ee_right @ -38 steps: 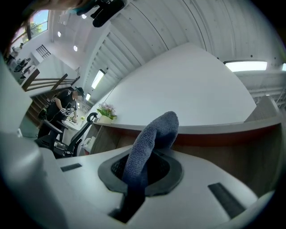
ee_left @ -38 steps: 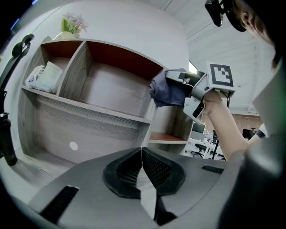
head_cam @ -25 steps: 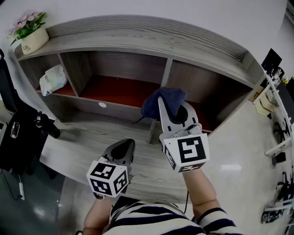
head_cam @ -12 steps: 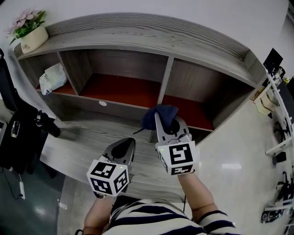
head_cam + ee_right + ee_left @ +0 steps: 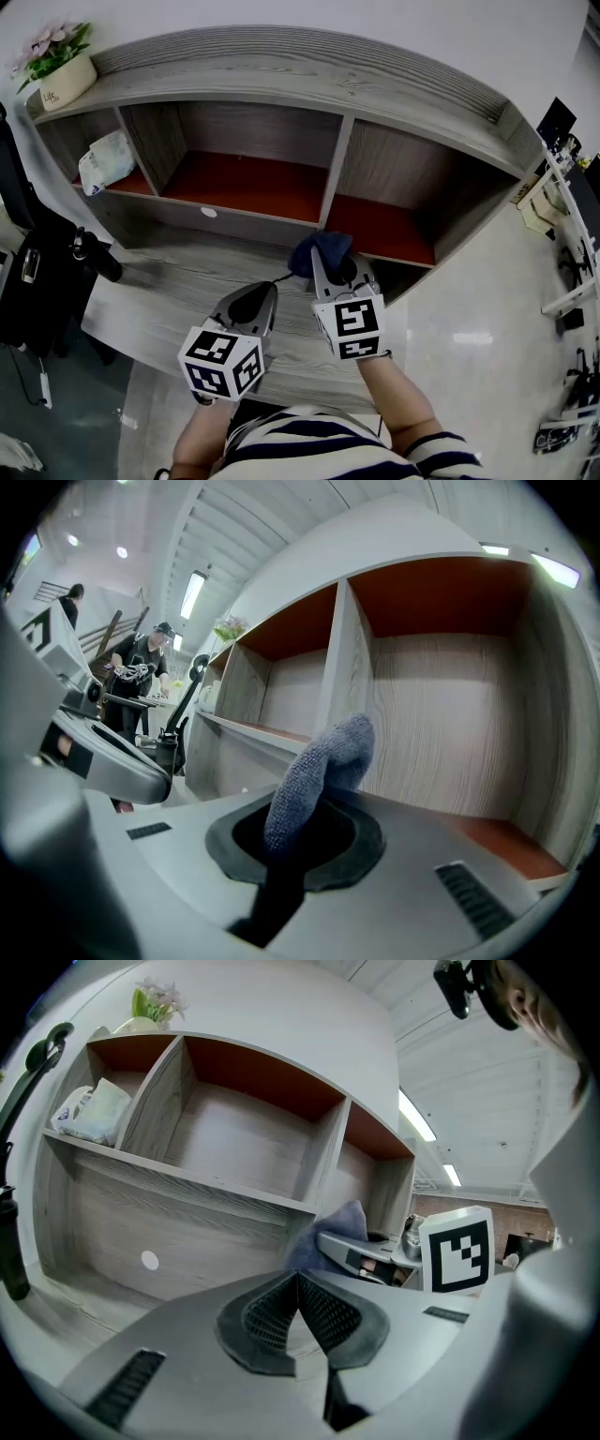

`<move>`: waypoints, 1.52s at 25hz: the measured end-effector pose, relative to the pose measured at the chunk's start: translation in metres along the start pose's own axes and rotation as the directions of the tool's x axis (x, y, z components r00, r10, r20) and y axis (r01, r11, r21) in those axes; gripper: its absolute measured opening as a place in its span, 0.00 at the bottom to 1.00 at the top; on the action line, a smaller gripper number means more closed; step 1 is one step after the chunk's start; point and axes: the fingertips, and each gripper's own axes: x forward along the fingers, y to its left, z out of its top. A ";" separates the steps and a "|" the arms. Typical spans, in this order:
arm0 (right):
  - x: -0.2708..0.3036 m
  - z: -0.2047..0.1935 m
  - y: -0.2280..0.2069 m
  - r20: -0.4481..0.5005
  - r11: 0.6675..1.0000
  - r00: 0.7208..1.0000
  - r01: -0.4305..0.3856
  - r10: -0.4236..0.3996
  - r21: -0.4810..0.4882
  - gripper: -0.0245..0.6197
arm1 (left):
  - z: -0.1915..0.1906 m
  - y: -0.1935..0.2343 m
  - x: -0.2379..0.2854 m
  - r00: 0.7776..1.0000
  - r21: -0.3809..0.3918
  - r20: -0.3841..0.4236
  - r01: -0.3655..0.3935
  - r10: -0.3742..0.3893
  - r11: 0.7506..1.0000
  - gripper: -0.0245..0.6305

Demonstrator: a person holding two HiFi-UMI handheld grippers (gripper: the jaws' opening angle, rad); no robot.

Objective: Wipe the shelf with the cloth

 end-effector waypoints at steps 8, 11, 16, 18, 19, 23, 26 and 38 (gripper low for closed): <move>-0.003 0.002 0.002 -0.012 1.000 1.000 -0.016 0.016 0.000 0.11 | -0.001 -0.002 0.001 1.000 0.003 -0.001 0.010 -0.010 1.000 0.07; -0.012 0.022 -0.001 0.036 1.000 0.999 -0.024 0.024 -0.002 0.11 | 0.000 -0.001 0.000 1.000 0.004 0.000 0.009 -0.009 1.000 0.07; -0.035 0.098 -0.009 0.209 0.997 0.977 -0.023 0.037 -0.067 0.11 | 0.002 -0.003 0.000 1.000 0.008 0.003 0.011 -0.011 1.000 0.06; -0.044 0.128 -0.013 0.274 0.994 0.961 -0.010 0.039 -0.106 0.11 | 0.002 -0.005 0.001 1.000 0.011 0.003 0.015 -0.015 1.000 0.06; -0.048 0.141 -0.015 0.302 0.993 0.952 -0.002 0.038 -0.119 0.11 | 0.002 -0.005 0.001 1.000 0.013 0.003 0.018 -0.018 1.000 0.07; -0.057 0.183 -0.021 0.387 0.987 0.922 0.034 0.029 -0.157 0.11 | 0.007 -0.008 -0.001 1.000 0.024 0.013 0.026 -0.027 0.999 0.06; -0.058 0.202 -0.027 0.424 0.983 0.906 0.056 0.023 -0.172 0.11 | 0.014 -0.009 -0.002 0.999 0.032 0.030 0.024 -0.025 0.999 0.06; -0.048 0.230 -0.044 0.469 0.976 0.883 0.122 -0.023 -0.180 0.11 | 0.048 -0.009 -0.010 0.992 0.055 0.126 0.008 -0.015 0.998 0.06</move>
